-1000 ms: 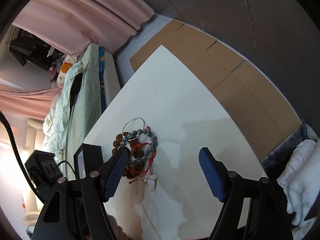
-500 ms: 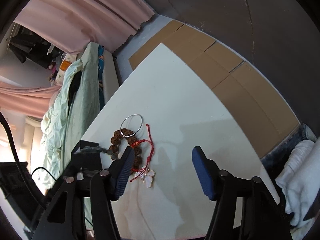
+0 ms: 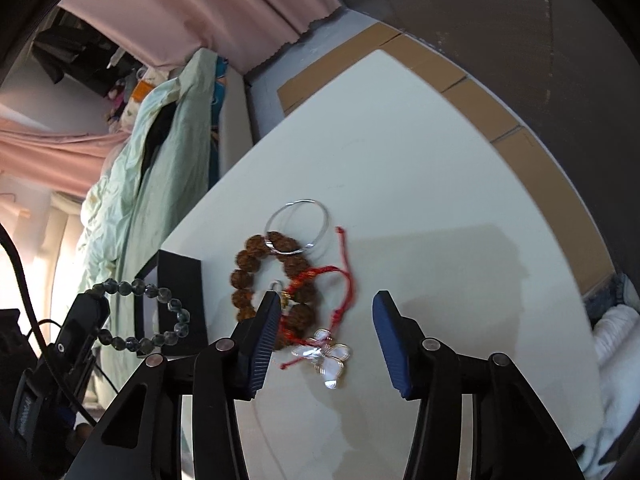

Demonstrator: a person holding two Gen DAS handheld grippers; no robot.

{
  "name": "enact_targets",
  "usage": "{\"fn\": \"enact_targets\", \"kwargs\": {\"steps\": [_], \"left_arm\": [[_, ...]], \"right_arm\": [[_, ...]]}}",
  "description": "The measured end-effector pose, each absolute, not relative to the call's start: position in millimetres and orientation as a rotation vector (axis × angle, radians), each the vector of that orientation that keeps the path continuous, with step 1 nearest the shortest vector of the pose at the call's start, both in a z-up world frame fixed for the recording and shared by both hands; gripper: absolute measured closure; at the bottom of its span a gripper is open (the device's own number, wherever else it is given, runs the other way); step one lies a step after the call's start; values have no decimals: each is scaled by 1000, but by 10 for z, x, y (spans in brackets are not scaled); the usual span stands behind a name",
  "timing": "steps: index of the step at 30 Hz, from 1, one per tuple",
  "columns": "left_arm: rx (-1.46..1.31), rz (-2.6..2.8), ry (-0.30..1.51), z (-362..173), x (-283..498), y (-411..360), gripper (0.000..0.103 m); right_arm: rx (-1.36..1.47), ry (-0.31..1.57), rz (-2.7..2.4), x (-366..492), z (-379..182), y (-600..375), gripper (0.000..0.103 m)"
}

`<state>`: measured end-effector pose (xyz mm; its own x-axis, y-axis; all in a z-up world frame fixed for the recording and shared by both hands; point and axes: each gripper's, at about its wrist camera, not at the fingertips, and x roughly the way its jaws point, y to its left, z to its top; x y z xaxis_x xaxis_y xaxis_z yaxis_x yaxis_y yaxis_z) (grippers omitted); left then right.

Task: Organize jewelry
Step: 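Lift the grey bead bracelet with the left gripper toward the box, then carry the grey bracelet into the box with the left gripper while the right gripper grasps the red cord bracelet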

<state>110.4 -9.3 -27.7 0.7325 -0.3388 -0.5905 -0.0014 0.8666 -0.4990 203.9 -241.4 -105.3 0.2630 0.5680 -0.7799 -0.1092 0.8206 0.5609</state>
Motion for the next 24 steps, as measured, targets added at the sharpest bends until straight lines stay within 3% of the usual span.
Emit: {"fn": "enact_targets", "kwargs": {"steps": [6, 9, 14, 15, 18, 24], "left_arm": [[-524, -177, 722, -266, 1086, 79, 93], [-528, -171, 723, -277, 1073, 125, 93], [-537, -157, 717, -276, 1048, 204, 93], [-539, -155, 716, -274, 1043, 218, 93], [-541, -149, 715, -279, 1034, 254, 93], [-544, -142, 721, -293, 1033, 257, 93]], "right_arm": [[452, 1252, 489, 2106, -1150, -2238, 53], [457, 1276, 479, 2150, -1232, -2175, 60], [435, 1277, 452, 2195, -1262, -2088, 62], [428, 1275, 445, 2196, -1257, -2081, 63], [408, 1275, 412, 2191, -1250, -2066, 81], [433, 1253, 409, 2169, -1177, -2164, 84]]}}
